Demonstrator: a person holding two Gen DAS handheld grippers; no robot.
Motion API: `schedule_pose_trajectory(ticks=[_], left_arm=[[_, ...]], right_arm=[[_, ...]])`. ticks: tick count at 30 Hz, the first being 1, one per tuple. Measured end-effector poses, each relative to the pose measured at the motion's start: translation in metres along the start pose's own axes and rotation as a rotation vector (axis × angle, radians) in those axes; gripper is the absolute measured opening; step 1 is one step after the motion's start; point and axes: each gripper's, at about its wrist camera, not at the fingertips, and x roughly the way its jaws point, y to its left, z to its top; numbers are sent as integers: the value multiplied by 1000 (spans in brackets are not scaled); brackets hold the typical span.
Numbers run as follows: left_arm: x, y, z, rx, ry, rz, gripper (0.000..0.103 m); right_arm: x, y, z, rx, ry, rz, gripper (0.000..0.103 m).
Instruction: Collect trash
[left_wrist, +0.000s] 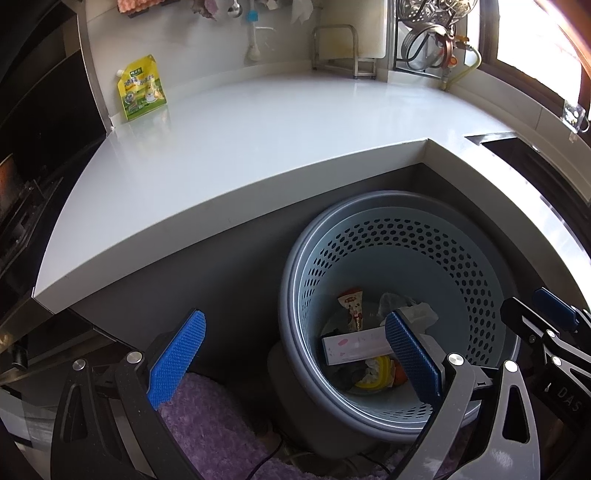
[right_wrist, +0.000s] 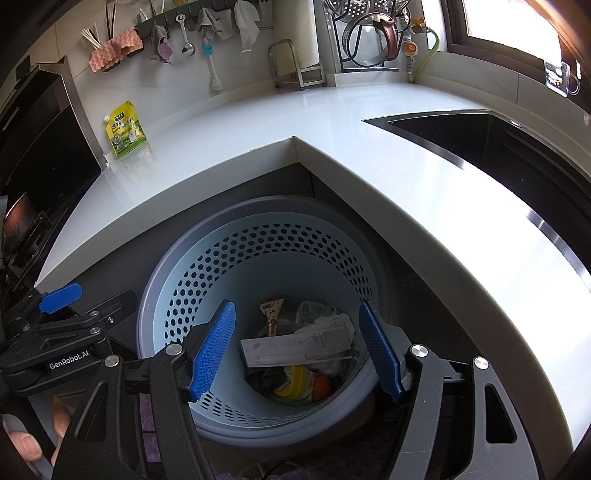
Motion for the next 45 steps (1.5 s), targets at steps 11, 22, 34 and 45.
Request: schedule_pose_trajectory(ticks=[11, 22, 34, 45], left_arm=[[1, 1, 0, -1, 2, 2, 96], [2, 1, -1, -4, 3, 6, 96], [1, 1, -1, -3, 3, 6, 96], [-2, -1, 0, 7, -9, 9, 96]], right_arm=[[-1, 0, 0, -1, -2, 0, 67], [-1, 0, 0, -1, 0, 1, 67], [-1, 0, 0, -1, 0, 1, 67], [-1, 1, 0, 0, 0, 0, 67]])
